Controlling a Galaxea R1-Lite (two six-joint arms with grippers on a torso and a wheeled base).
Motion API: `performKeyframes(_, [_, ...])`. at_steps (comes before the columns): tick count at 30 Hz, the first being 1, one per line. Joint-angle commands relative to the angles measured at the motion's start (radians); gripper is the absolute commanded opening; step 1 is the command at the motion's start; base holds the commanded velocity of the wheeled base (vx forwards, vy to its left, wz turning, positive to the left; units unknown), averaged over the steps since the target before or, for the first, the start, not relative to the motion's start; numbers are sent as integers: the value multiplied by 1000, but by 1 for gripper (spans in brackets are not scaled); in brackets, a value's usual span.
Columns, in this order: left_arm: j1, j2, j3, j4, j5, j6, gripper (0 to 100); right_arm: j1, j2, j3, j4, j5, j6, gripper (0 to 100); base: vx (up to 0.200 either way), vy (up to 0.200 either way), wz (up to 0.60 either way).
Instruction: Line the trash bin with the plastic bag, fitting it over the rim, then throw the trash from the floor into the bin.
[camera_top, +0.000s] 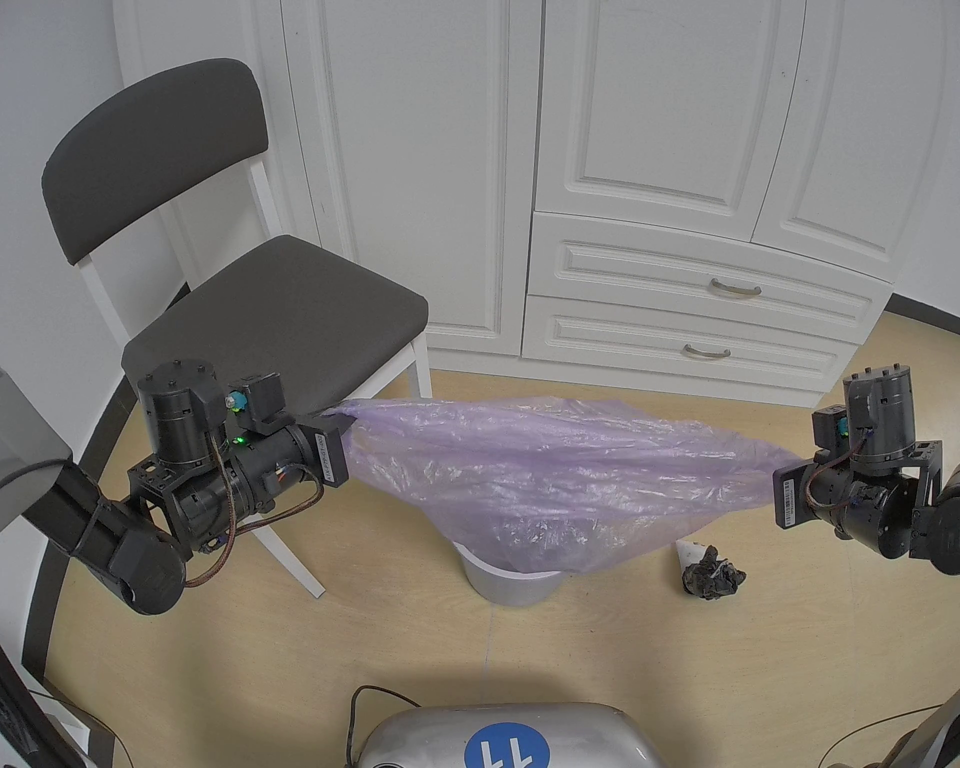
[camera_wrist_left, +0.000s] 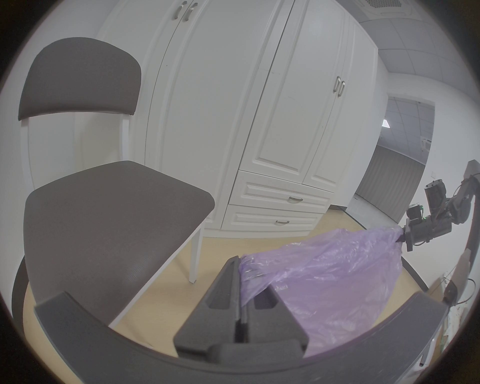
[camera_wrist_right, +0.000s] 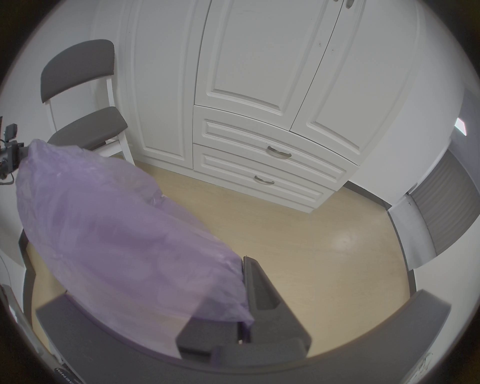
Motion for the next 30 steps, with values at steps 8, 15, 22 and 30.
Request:
performKeyframes(8, [35, 4, -15, 3, 0, -1, 0, -37, -1, 25, -1, -2, -39, 0, 0, 0, 0])
performKeyframes(15, [50, 7, -20, 1, 1, 1, 0, -55, 1, 31, -1, -2, -57, 0, 0, 0, 0])
performKeyframes(22, [47, -29, 6, -5, 11, 61, 0, -26, -58, 69, -3, -2, -98, 0, 0, 0, 0])
performKeyframes(30, [-22, -33, 15, -8, 46, 72, 0, 26, -128, 117, -26, 21, -140, 0, 0, 0, 0])
